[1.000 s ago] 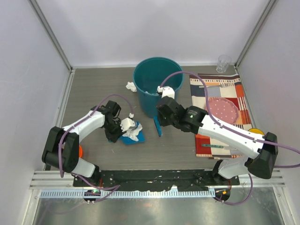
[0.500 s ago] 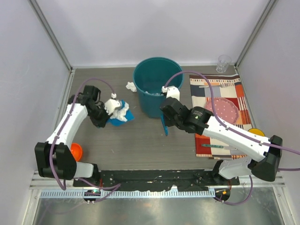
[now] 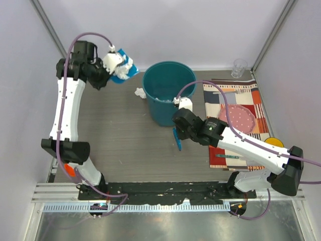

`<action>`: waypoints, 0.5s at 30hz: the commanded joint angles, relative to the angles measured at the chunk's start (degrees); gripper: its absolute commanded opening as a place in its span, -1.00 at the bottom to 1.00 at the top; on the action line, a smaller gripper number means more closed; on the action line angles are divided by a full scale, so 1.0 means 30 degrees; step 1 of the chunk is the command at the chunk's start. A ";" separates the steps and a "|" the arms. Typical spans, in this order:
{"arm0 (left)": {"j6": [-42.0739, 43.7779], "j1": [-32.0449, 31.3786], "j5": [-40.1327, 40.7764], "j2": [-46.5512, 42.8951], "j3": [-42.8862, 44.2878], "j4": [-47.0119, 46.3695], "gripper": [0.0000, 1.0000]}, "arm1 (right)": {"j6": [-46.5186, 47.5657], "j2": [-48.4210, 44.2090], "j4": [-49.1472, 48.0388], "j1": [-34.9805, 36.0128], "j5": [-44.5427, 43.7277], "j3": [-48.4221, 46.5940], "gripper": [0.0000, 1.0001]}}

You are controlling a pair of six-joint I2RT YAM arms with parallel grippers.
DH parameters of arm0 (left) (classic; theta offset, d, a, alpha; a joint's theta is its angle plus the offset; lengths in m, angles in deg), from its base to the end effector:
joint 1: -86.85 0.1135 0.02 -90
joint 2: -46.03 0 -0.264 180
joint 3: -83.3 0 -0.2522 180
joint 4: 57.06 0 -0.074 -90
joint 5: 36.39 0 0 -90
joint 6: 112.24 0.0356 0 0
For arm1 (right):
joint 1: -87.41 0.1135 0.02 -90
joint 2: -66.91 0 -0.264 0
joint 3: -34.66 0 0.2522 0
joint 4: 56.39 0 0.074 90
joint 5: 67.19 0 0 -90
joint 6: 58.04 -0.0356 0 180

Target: Sweep away the paper scraps from the table

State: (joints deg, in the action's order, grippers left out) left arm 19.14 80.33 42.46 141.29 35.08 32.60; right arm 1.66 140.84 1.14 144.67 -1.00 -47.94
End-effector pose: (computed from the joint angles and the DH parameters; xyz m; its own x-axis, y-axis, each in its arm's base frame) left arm 0.3094 -0.0423 0.4393 -0.4466 0.7038 -0.5524 0.6956 0.6615 0.2804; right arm 0.1561 0.2163 0.3249 -0.6674 -0.1846 -0.7214 -0.3349 0.9397 0.0694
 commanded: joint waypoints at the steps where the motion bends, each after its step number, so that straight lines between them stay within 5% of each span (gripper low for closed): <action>1: -0.1403 -0.2469 0.3882 0.1901 0.5068 0.1481 -1.00 | -0.0036 -0.0738 -0.1054 0.0046 0.0671 0.0269 -0.98; 4: -0.0179 -0.5836 0.9127 0.1967 0.5576 -0.0443 -1.00 | 0.0023 -0.0621 -0.1084 0.0075 0.0672 0.0242 -0.99; 9: 0.3889 -0.9247 1.7906 0.1236 0.0662 -0.8074 -1.00 | -0.0006 -0.0766 -0.1259 0.0105 0.0818 0.0386 -0.99; 15: 1.2768 -1.1123 2.1793 -0.0463 -0.6873 -2.0644 -1.00 | -0.0035 -0.0913 -0.1640 0.0134 0.1169 0.0622 -0.99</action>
State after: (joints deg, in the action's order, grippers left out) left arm 37.87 48.29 92.62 144.35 21.33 1.15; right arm 1.68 140.36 -1.00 144.69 1.79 -46.52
